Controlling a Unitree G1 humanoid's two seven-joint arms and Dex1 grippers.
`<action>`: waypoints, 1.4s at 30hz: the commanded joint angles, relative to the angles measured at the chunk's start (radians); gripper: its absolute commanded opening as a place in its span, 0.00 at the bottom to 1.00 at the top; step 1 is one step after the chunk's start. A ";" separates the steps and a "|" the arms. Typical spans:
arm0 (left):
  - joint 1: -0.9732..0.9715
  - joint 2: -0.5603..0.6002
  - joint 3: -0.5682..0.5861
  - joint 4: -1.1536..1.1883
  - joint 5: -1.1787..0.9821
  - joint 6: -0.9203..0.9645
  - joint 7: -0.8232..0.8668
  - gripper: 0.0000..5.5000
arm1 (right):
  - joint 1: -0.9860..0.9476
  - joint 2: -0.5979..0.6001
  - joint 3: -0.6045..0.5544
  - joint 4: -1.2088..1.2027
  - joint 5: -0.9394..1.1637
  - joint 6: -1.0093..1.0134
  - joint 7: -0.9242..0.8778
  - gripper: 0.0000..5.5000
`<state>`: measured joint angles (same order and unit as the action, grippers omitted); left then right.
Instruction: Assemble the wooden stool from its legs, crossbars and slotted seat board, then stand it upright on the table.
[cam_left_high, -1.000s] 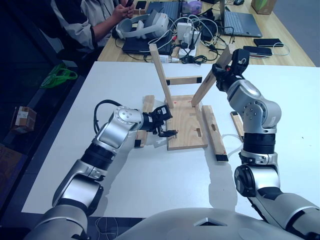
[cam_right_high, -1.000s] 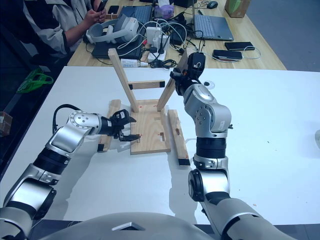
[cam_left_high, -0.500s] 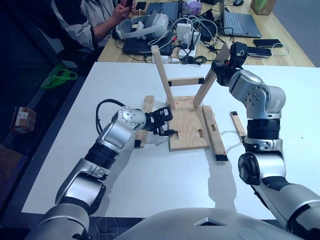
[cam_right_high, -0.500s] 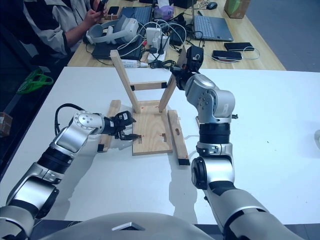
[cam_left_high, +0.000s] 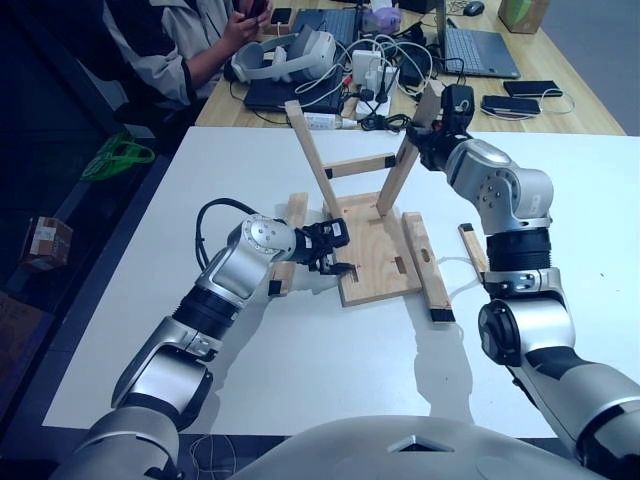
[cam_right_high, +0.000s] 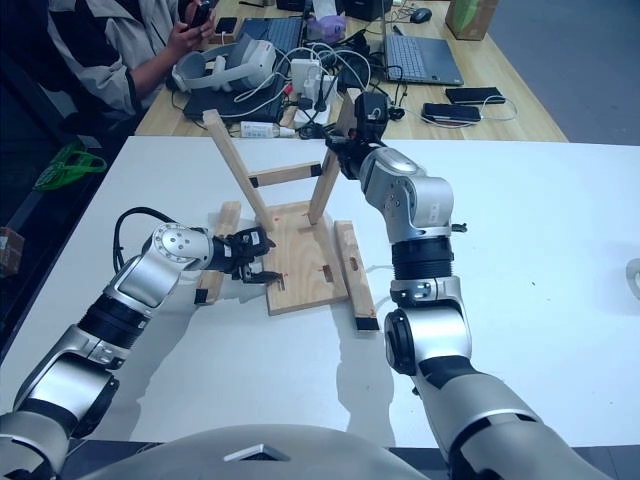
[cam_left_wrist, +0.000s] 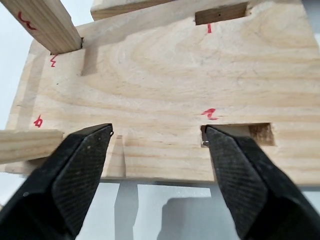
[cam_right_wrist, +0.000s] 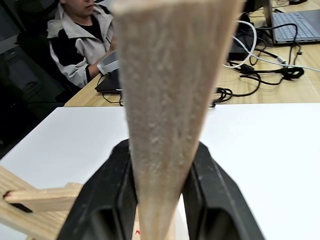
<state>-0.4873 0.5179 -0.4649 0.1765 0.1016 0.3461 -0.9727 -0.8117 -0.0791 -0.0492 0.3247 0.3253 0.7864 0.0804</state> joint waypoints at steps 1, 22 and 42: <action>0.007 0.023 -0.012 0.020 0.041 0.003 0.000 0.63 | 0.074 -0.027 0.140 0.034 -0.093 0.034 0.057 0.19; -0.020 0.035 0.004 -0.063 0.059 0.014 -0.031 0.53 | -0.069 -0.031 -0.055 0.326 -0.013 0.069 0.096 0.19; -0.019 0.049 0.076 -0.113 0.101 0.044 0.056 0.62 | 0.135 0.034 -0.120 -0.157 0.022 0.275 -0.034 0.18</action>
<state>-0.4973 0.5485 -0.4189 0.0984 0.1985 0.3687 -0.9328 -0.7792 -0.0759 -0.1383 0.2080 0.3472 0.9376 0.1151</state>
